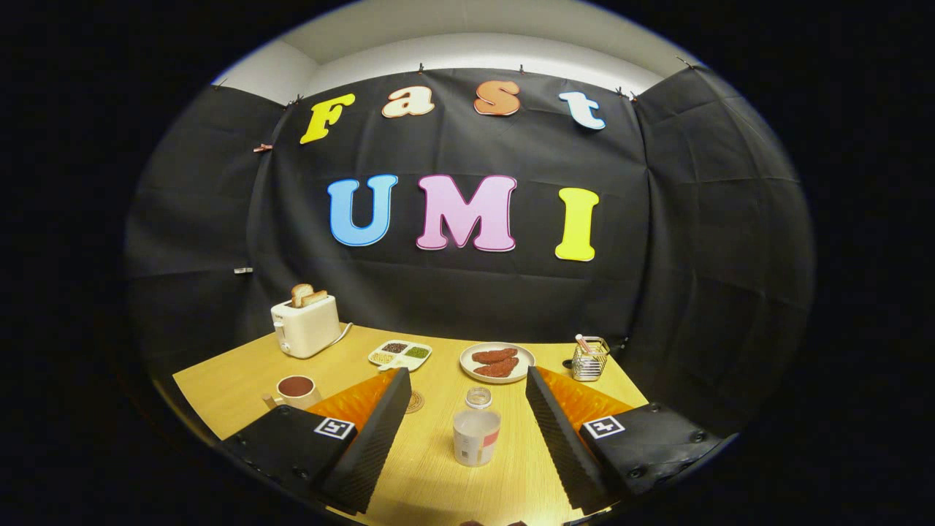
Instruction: Take the bottle from table, then pour the juice into the cup, finally place the bottle on the coaster
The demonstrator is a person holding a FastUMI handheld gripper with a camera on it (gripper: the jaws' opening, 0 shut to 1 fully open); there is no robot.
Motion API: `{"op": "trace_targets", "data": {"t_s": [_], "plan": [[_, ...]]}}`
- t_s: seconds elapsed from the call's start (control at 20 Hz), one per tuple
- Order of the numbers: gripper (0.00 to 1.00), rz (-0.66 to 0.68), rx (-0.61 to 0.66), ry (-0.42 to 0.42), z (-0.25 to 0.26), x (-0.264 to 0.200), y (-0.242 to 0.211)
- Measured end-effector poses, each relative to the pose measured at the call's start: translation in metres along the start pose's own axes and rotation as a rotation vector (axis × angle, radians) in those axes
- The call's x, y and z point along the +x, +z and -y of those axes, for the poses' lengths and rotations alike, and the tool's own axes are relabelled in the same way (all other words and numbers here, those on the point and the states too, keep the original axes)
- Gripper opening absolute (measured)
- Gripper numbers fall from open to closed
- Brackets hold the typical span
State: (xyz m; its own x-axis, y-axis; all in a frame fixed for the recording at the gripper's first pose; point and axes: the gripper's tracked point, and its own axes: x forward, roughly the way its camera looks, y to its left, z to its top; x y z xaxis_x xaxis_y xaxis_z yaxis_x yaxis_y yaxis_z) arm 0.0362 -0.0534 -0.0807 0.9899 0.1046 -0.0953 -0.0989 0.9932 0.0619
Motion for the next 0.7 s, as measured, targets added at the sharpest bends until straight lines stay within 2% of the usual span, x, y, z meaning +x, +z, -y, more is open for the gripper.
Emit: {"op": "trace_targets", "data": {"t_s": [0.2,0.7], "plan": [[0.97,-0.007,0.007,0.007,0.000,0.018,-0.014],[0.97,-0.003,-0.027,-0.046,0.018,0.062,-0.062]]}}
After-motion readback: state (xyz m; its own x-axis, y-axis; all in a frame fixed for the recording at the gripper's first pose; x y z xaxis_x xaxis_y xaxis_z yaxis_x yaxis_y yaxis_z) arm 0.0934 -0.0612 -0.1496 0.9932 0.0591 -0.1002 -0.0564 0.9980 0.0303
